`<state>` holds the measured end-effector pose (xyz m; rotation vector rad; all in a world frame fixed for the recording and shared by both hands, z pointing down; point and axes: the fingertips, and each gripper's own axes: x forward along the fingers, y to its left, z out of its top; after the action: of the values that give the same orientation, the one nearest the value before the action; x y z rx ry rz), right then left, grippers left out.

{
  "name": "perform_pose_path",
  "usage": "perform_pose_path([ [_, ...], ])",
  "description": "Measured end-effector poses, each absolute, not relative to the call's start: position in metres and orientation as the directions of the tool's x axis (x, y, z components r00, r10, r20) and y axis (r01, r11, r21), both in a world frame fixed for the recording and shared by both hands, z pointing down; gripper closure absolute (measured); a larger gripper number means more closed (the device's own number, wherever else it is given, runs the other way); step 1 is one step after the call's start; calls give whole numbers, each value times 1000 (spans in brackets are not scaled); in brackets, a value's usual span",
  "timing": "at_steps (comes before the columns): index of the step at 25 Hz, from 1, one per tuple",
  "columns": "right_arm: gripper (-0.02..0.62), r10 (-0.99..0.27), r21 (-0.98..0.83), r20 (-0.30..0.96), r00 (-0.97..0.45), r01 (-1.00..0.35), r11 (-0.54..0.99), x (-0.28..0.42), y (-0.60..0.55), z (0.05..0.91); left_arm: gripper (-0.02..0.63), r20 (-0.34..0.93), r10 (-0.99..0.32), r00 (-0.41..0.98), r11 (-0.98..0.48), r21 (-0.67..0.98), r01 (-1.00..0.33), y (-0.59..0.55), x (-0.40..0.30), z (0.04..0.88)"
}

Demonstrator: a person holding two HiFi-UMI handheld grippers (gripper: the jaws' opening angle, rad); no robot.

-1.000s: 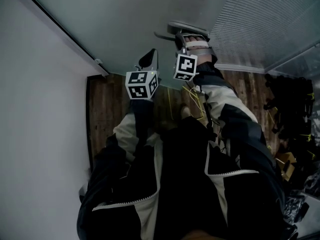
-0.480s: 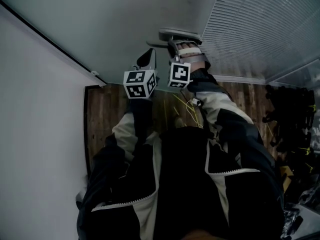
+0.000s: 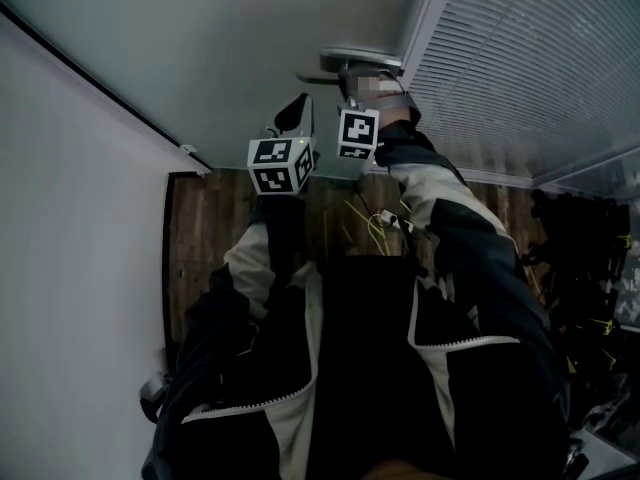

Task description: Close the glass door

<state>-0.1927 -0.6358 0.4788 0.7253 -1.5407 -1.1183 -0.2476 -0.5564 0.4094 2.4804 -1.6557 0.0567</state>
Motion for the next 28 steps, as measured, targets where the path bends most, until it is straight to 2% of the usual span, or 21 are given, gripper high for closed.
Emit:
perform_pose_path([
  [11, 482, -892, 914, 401, -209, 155, 375, -188, -696, 479, 601, 145, -927, 347, -335, 101, -937, -560, -266, 413],
  [17, 477, -902, 920, 387, -191, 141, 365, -194, -704, 481, 601, 151, -935, 321, -308, 107, -946, -558, -286, 421],
  [28, 474, -901, 917, 394, -182, 135, 374, -193, -707, 481, 601, 150, -930, 337, -323, 108, -940, -560, -283, 418],
])
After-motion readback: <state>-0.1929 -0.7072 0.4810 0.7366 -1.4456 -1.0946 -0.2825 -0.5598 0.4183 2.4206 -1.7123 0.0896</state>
